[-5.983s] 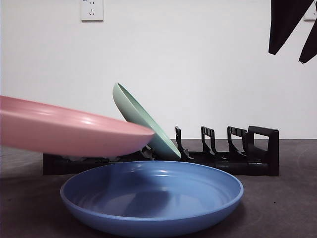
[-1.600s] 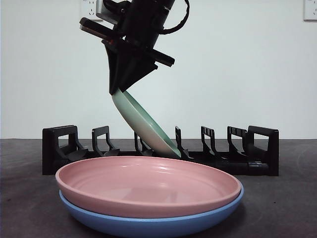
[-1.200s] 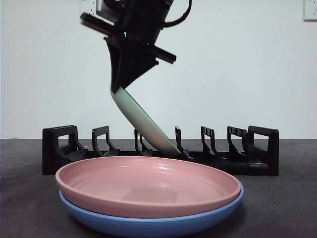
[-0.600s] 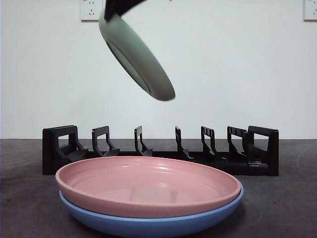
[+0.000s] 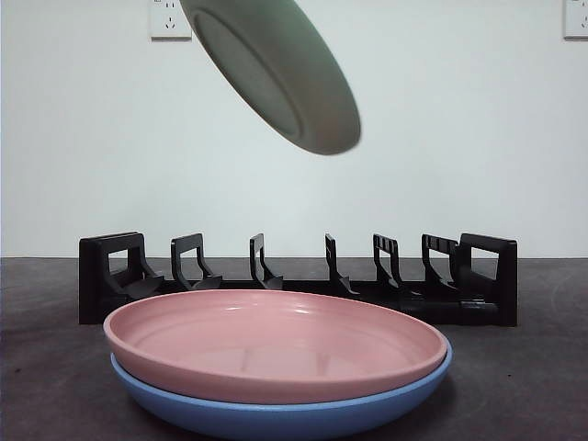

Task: Place the plate

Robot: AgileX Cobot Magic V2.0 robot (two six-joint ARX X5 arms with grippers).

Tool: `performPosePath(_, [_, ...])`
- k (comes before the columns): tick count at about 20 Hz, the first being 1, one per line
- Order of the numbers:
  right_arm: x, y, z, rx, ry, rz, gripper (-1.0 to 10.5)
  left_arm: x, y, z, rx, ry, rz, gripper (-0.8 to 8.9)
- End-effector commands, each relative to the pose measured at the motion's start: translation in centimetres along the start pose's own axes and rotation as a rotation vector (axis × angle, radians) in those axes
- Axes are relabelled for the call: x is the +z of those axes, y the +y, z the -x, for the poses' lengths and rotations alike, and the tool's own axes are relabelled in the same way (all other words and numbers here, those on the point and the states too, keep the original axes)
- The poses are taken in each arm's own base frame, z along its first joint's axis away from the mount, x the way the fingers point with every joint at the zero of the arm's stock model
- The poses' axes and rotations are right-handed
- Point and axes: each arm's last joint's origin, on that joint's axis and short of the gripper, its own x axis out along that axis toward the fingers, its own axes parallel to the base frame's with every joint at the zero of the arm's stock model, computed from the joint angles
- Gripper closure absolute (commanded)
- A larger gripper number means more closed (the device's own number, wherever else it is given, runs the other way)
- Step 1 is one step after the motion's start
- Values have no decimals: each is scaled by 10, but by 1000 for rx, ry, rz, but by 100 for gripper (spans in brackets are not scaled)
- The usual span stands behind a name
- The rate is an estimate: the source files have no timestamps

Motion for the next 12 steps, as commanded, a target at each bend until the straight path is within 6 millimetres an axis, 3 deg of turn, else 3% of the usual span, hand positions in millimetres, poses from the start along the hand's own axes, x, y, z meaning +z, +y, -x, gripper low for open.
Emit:
performPosePath(1, [-16,13,5,-20,-28,52,933,4,-2,3,-4,-25,-16,442])
performPosePath(5, [-59,28,0,-62,15,107,933,5,-3,3,-10,-41,-16,442])
performPosePath(8, [-93,39,-18,-166,152,211,933,5,-3,3,-10,-40,-16,442])
performPosePath(12, [-123,61,-37,-135,236,345,933,6,-3,3,-10,-42,-16,442])
